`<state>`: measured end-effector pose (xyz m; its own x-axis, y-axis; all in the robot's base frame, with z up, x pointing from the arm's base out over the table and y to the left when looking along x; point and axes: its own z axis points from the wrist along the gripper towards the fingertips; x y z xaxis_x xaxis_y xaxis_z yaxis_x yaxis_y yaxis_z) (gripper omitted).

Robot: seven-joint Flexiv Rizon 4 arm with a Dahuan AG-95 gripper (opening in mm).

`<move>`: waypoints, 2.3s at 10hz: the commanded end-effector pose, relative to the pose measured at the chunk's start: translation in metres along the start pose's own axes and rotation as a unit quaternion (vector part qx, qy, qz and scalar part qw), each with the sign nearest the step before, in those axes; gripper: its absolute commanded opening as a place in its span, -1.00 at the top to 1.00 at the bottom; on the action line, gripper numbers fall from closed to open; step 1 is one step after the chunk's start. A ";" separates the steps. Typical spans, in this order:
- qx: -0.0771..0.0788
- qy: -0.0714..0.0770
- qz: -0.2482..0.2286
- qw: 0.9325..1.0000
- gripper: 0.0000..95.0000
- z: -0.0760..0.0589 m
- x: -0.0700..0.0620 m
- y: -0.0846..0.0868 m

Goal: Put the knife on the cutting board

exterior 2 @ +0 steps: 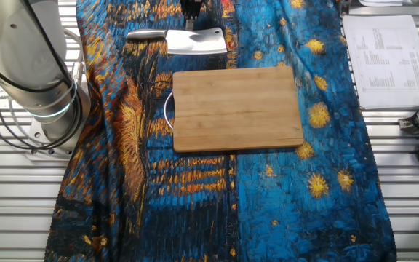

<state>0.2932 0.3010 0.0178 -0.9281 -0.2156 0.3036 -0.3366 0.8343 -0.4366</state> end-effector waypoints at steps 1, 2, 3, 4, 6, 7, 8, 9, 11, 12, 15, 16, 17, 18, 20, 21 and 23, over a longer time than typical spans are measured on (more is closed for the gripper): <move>0.003 0.000 0.002 1.000 0.60 0.000 -0.001 0.001; 0.003 0.000 0.002 1.000 0.60 0.000 -0.001 0.001; 0.007 0.001 0.000 1.000 0.60 0.000 -0.001 0.001; 0.008 0.001 0.000 1.000 0.60 0.000 -0.001 0.001; 0.020 -0.001 -0.004 1.000 0.60 0.000 -0.001 0.002; 0.024 -0.001 -0.003 1.000 0.60 0.001 0.000 0.002; 0.029 -0.001 -0.002 1.000 0.60 0.001 0.000 0.002; 0.031 0.000 -0.001 1.000 0.60 0.001 0.001 0.003; 0.037 0.000 0.001 0.999 0.60 0.002 0.003 0.004; 0.039 0.001 0.001 0.999 0.60 0.002 0.003 0.004; 0.042 0.001 0.004 0.999 0.60 0.003 0.004 0.005; 0.042 0.001 0.006 0.999 0.60 0.004 0.004 0.006; 0.042 0.001 0.007 0.999 0.60 0.004 0.004 0.006; 0.041 0.001 0.009 0.999 0.60 0.004 0.004 0.006; 0.041 0.001 0.011 0.999 0.60 0.005 0.005 0.005; 0.041 0.001 0.011 0.999 0.60 0.005 0.005 0.005; 0.041 0.000 0.012 0.999 0.60 0.007 0.007 0.004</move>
<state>0.2849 0.2988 0.0127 -0.9358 -0.1964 0.2926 -0.3266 0.7953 -0.5107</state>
